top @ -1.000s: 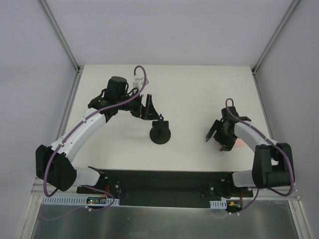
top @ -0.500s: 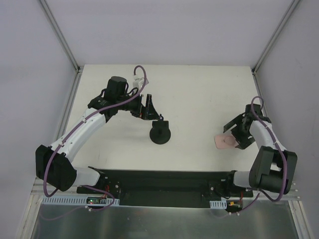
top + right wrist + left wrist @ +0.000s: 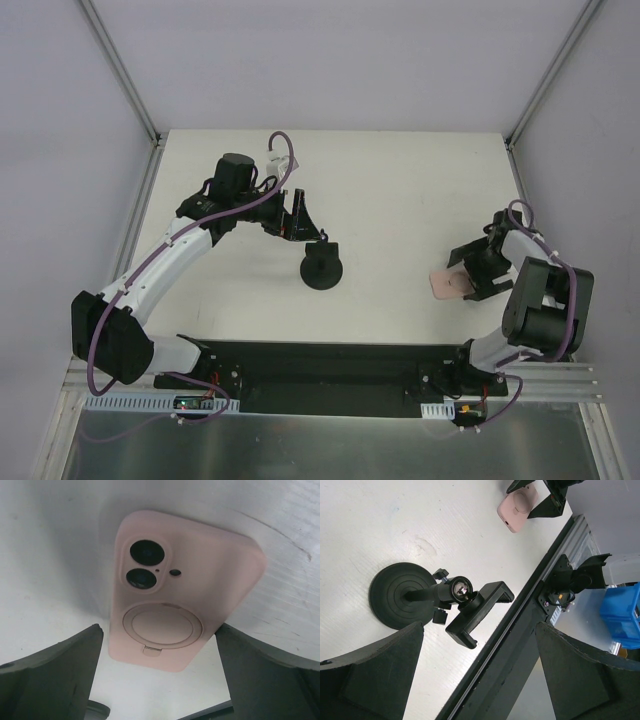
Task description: Place the phone on the phone stand
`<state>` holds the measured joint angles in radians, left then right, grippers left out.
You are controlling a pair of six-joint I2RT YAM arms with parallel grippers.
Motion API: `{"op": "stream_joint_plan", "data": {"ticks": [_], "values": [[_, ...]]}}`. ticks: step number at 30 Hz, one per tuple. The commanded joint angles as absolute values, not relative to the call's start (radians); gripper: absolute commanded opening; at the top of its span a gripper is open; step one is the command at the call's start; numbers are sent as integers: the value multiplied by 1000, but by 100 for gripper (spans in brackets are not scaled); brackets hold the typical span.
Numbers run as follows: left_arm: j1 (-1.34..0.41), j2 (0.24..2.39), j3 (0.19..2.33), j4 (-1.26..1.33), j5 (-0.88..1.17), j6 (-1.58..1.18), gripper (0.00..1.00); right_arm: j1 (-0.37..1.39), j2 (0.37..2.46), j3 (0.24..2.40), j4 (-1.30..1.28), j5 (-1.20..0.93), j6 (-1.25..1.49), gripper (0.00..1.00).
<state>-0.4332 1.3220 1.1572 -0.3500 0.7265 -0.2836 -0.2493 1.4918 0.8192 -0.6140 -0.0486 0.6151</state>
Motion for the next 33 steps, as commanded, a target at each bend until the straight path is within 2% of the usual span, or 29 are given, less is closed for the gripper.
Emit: {"op": "stream_joint_plan", "data": {"ticks": [1, 6, 11, 12, 14, 16, 17, 22, 25, 29, 33], "values": [[-440, 1305, 1190, -350, 729, -270, 92, -249, 1594, 905, -669, -34, 704, 96], [-440, 1315, 1198, -351, 770, -284, 91, -244, 1693, 954, -713, 12, 716, 98], [-440, 1302, 1193, -351, 739, -276, 91, -235, 1703, 905, -736, 60, 747, 78], [-440, 1302, 1193, -351, 742, -278, 91, -229, 1695, 891, -715, 60, 750, 60], [-440, 1302, 1193, -351, 741, -278, 91, -221, 1672, 853, -683, 46, 744, 46], [-440, 1302, 1189, -351, 724, -272, 91, -192, 1658, 845, -646, 29, 736, 8], [-440, 1302, 1189, -351, 718, -270, 91, -177, 1643, 851, -646, 32, 718, 1], [-440, 1313, 1193, -351, 748, -282, 91, 29, 1499, 913, -686, 231, 611, 1], [-440, 1301, 1196, -351, 758, -279, 91, 109, 1340, 829, -530, 195, 442, 1], [-442, 1284, 1192, -333, 804, -279, 91, 147, 1125, 738, -277, -86, 232, 1], [-455, 1258, 1172, -261, 915, -284, 91, 182, 982, 730, -201, -381, 104, 1]]}}
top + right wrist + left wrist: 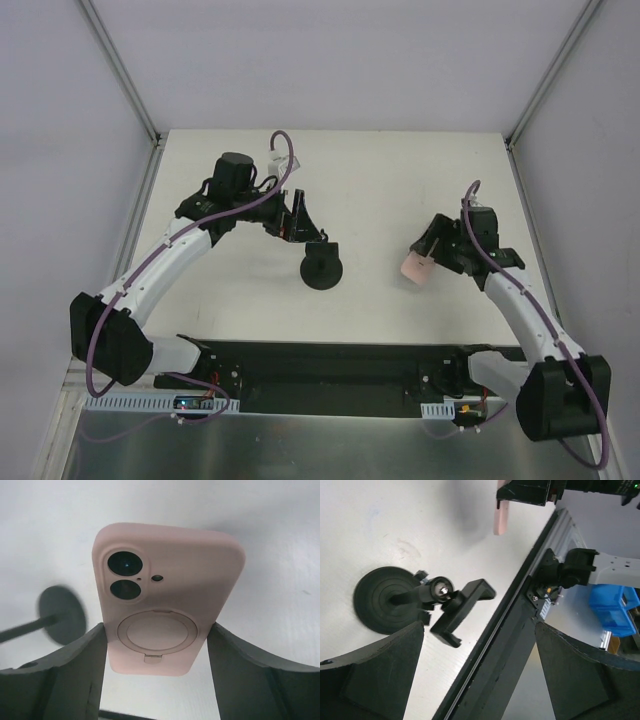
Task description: Place the phone on the phone stand
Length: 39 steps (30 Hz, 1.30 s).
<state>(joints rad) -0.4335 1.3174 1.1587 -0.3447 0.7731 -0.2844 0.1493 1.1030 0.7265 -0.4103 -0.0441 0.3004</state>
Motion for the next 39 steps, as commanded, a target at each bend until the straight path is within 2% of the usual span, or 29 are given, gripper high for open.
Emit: {"op": "stream_joint_plan", "data": {"ticks": [1, 2, 6, 11, 19, 26, 34, 36, 39], "values": [[-465, 1240, 1166, -243, 940, -284, 90, 192, 926, 726, -177, -449, 91, 1], [-471, 1230, 1157, -188, 972, -285, 90, 210, 898, 723, -129, -591, 94, 1], [-518, 1186, 1086, 57, 1143, -411, 91, 305, 752, 729, -5, -811, 170, 1], [-593, 1134, 1014, 351, 1170, -605, 98, 434, 646, 779, 104, -903, 248, 1], [-636, 1085, 988, 771, 1158, -742, 94, 598, 692, 831, 181, -985, 296, 1], [-689, 1157, 1044, 850, 1259, -703, 97, 738, 773, 880, 195, -1025, 285, 1], [-795, 1224, 1094, 841, 1390, -621, 77, 813, 810, 926, 169, -1028, 268, 1], [-799, 1227, 1088, 838, 1394, -604, 77, 819, 815, 940, 163, -1025, 268, 1], [-824, 1229, 1085, 835, 1402, -589, 66, 827, 828, 956, 146, -1023, 258, 1]]}}
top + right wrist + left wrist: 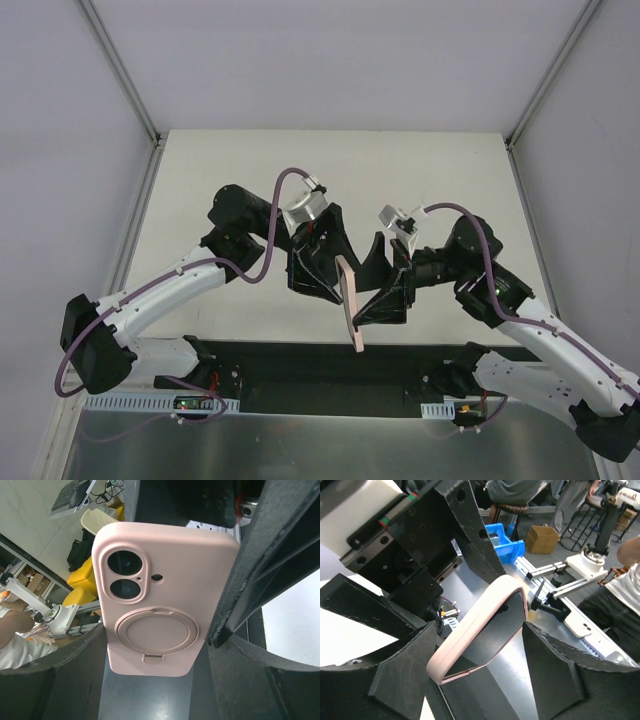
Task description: Place the phone on the phone stand
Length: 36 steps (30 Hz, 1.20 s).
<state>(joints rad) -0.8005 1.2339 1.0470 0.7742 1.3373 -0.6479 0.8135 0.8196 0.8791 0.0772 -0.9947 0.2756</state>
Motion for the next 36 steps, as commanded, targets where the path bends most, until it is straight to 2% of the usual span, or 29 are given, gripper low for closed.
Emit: {"op": "stream_joint_plan", "data": {"ticks": [1, 4, 5, 7, 8, 9, 10, 13, 16, 18, 19, 21, 22, 25, 29, 33, 36], "values": [[-831, 1230, 1088, 834, 1404, -588, 64, 833, 833, 960, 138, -1022, 256, 1], [-850, 1233, 1100, 825, 1417, -591, 47, 842, 861, 976, 137, -1009, 249, 1], [-850, 1232, 1104, 812, 1433, -591, 33, 844, 867, 977, 137, -1003, 245, 1], [-848, 1213, 1133, 709, 1436, -543, 11, 850, 877, 986, 106, -971, 223, 1], [-848, 1198, 1146, 522, 1419, -431, 0, 851, 880, 988, 82, -954, 209, 5], [-847, 1162, 1160, 389, 1337, -354, 0, 851, 876, 985, 59, -934, 196, 13], [-847, 1140, 1170, 295, 1286, -278, 0, 854, 871, 980, 5, -873, 157, 45], [-838, 1053, 1180, 103, 1016, -178, 0, 861, 835, 965, -177, -659, 100, 90], [-827, 1014, 1225, -52, 817, -146, 0, 874, 807, 951, -267, -513, 83, 100], [-822, 1037, 1274, -174, 740, -143, 0, 900, 808, 966, -290, -450, 84, 97], [-816, 1049, 1325, -210, 709, -134, 0, 940, 808, 969, -299, -345, 86, 94], [-807, 1092, 1371, -270, 707, -130, 0, 974, 801, 971, -299, -249, 75, 80], [-798, 1104, 1399, -305, 709, -132, 0, 995, 801, 973, -301, -185, 75, 65], [-755, 1134, 1434, -360, 736, -130, 0, 1014, 814, 968, -267, -169, 90, 50], [-680, 1150, 1434, -400, 866, -117, 0, 1038, 853, 966, -213, -209, 69, 45], [-666, 1157, 1407, -408, 934, -92, 0, 1069, 857, 945, -161, -186, 64, 54], [-660, 1169, 1393, -410, 985, -87, 0, 1077, 880, 951, -153, -184, 69, 52]]}}
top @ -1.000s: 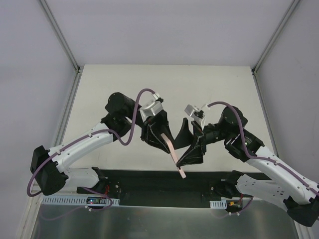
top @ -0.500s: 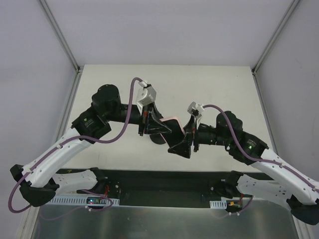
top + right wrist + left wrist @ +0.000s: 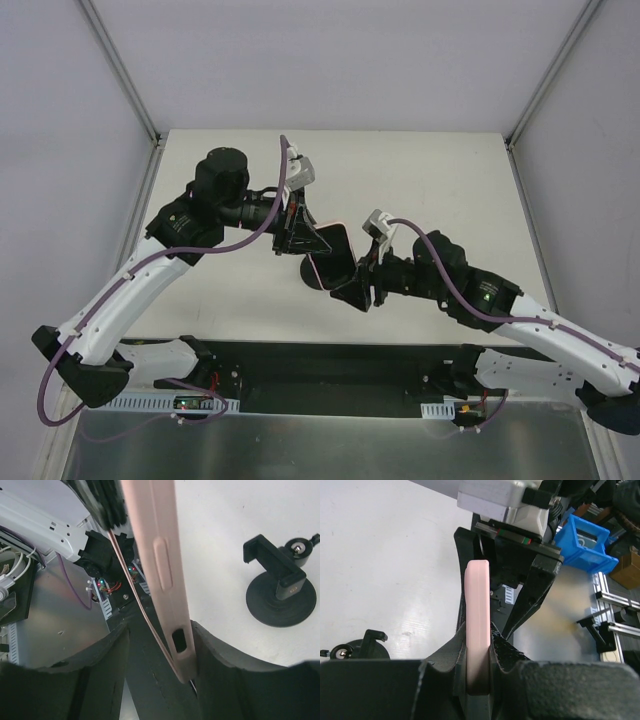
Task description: Place the phone on the phone stand
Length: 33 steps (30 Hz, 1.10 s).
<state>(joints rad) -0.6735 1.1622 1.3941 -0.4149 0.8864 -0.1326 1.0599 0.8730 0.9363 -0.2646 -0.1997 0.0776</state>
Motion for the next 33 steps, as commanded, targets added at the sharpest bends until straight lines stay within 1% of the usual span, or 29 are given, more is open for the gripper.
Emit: {"op": "stream_joint_plan", "data": {"ticks": [1, 3, 6, 7, 8, 9, 10, 12, 13, 14, 16, 17, 19, 20, 21, 22, 23, 26, 30, 31, 33], "values": [[-655, 1170, 1384, -410, 992, -97, 0, 1077, 887, 956, -147, -222, 71, 49], [-649, 1173, 1370, -408, 1005, -103, 0, 1081, 900, 953, -100, -283, 68, 47], [-647, 1163, 1341, -399, 1018, -104, 0, 1091, 925, 913, -5, -339, 72, 32], [-649, 1158, 1330, -391, 1025, -103, 0, 1095, 933, 908, 21, -336, 74, 18], [-647, 1144, 1324, -387, 1022, -100, 0, 1095, 957, 908, 31, -331, 75, 7], [-647, 1137, 1315, -382, 1013, -95, 0, 1097, 971, 917, 34, -325, 72, 1], [-647, 1131, 1310, -380, 999, -88, 8, 1098, 979, 923, 32, -307, 72, 1], [-647, 1112, 1301, -374, 933, -87, 31, 1104, 979, 917, 28, -264, 69, 1], [-646, 1111, 1290, -350, 911, -121, 41, 1108, 967, 904, 32, -200, 72, 1], [-644, 1114, 1286, -335, 902, -145, 54, 1111, 925, 882, 78, -172, 80, 1], [-640, 1126, 1270, -255, 958, -228, 56, 1109, 843, 780, 153, -124, 104, 1], [-634, 1146, 1264, -215, 1042, -262, 53, 1111, 819, 747, 216, -114, 112, 1], [-629, 1169, 1235, -129, 1109, -378, 39, 1111, 787, 723, 222, -98, 118, 1], [-626, 1195, 1224, -42, 1142, -415, 23, 1109, 785, 732, 183, -95, 115, 1], [-624, 1207, 1215, -20, 1172, -473, 19, 1109, 787, 739, 166, -98, 110, 1], [-621, 1221, 1216, -9, 1183, -492, 18, 1111, 788, 750, 155, -106, 106, 1], [-621, 1242, 1218, -3, 1195, -502, 19, 1111, 788, 749, 153, -109, 107, 1], [-623, 1249, 1215, -3, 1230, -511, 24, 1111, 790, 724, 193, -114, 113, 1], [-634, 1220, 1189, 49, 1241, -489, 39, 1111, 801, 722, 227, -91, 118, 1], [-644, 1215, 1186, 49, 1252, -486, 46, 1111, 807, 724, 235, -87, 121, 1], [-656, 1206, 1183, 51, 1253, -479, 50, 1111, 814, 735, 255, -84, 130, 1]]}}
